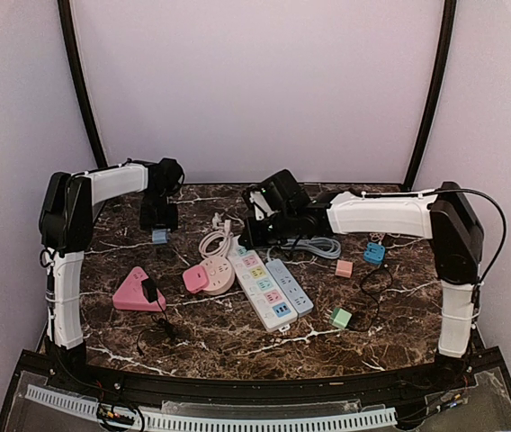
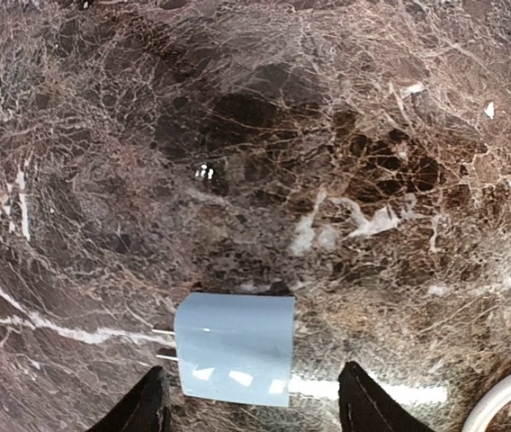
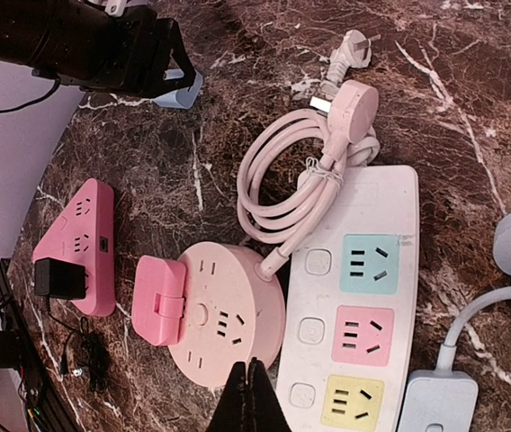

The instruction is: Pull the plug off the socket

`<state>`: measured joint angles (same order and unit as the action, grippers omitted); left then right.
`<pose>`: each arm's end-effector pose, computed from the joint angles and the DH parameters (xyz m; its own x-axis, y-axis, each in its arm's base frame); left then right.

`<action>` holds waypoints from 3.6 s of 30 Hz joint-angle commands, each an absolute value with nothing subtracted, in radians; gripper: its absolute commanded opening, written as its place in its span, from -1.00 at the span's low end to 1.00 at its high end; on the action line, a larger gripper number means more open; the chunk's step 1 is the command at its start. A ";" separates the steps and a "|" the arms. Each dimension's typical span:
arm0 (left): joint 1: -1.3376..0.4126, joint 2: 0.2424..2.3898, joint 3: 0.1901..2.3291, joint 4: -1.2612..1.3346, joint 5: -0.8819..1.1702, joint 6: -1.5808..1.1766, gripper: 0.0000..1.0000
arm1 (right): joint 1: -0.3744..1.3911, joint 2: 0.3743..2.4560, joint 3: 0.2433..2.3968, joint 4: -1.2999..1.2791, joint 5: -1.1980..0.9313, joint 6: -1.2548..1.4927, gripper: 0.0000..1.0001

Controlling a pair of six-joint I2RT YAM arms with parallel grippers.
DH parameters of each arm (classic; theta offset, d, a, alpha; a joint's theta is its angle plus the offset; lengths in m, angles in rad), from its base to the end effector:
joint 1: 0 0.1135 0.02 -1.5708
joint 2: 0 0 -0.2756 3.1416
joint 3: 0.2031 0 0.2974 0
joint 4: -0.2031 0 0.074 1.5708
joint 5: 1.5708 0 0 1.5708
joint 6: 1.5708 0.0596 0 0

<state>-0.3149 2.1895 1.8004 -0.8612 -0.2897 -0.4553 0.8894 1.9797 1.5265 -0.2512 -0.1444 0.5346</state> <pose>0.4934 -0.1428 0.1586 -0.9034 -0.1489 -0.4022 -0.2071 0.9727 0.1050 0.3203 0.4085 0.2067 -0.7778 -0.1586 -0.6082 -0.5130 0.7193 0.4684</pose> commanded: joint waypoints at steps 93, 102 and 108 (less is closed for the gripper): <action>-0.314 1.708 0.982 -0.244 0.493 -0.648 -0.16 | 0.967 2.331 1.927 -0.366 -0.242 0.479 -0.40; -0.316 1.645 0.925 -0.156 0.574 -0.712 -0.37 | 0.974 2.392 1.978 -0.393 -0.251 0.510 -0.54; -0.328 1.622 0.913 -0.120 0.597 -0.723 -0.43 | 0.973 2.400 1.967 -0.415 -0.206 0.514 -0.62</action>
<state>-0.3153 1.6680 0.9295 -0.1661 0.5579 -0.7097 0.9733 2.3871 1.9598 -0.4129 -0.2382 0.5030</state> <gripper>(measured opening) 0.290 0.197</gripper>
